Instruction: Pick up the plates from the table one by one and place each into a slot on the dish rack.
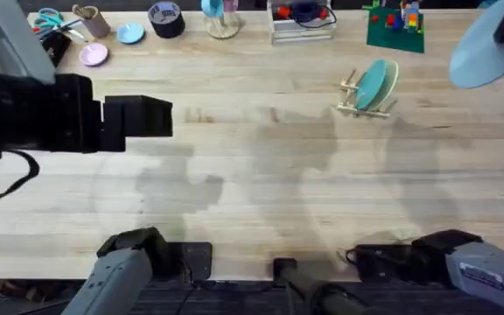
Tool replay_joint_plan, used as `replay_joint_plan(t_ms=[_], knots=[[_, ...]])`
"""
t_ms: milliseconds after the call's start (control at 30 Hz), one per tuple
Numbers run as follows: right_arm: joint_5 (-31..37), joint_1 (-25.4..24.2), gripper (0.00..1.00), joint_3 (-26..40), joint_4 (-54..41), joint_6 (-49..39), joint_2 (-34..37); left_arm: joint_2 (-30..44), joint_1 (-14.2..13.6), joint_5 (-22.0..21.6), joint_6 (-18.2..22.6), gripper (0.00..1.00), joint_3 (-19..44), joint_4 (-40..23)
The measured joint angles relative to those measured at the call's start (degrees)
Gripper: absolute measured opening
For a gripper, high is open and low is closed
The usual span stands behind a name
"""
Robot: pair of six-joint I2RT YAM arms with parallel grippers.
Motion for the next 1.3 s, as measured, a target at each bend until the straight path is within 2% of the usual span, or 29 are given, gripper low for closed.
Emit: replay_joint_plan(t_ms=[200, 933, 1300], knots=[[-0.01, 0.00, 0.031, -0.01, 0.64, -0.36, 2.32, -0.01, 0.00, 0.00, 0.00, 0.993, 0.00, 0.01], [-0.02, 0.00, 0.031, 1.10, 0.86, -2.11, 2.44, 0.01, 0.00, 0.00, 0.00, 0.993, 0.00, 0.01], [-0.04, 0.00, 0.031, 1.37, 1.05, -2.50, 5.68, -0.01, 0.00, 0.00, 0.00, 0.993, 0.00, 0.01]])
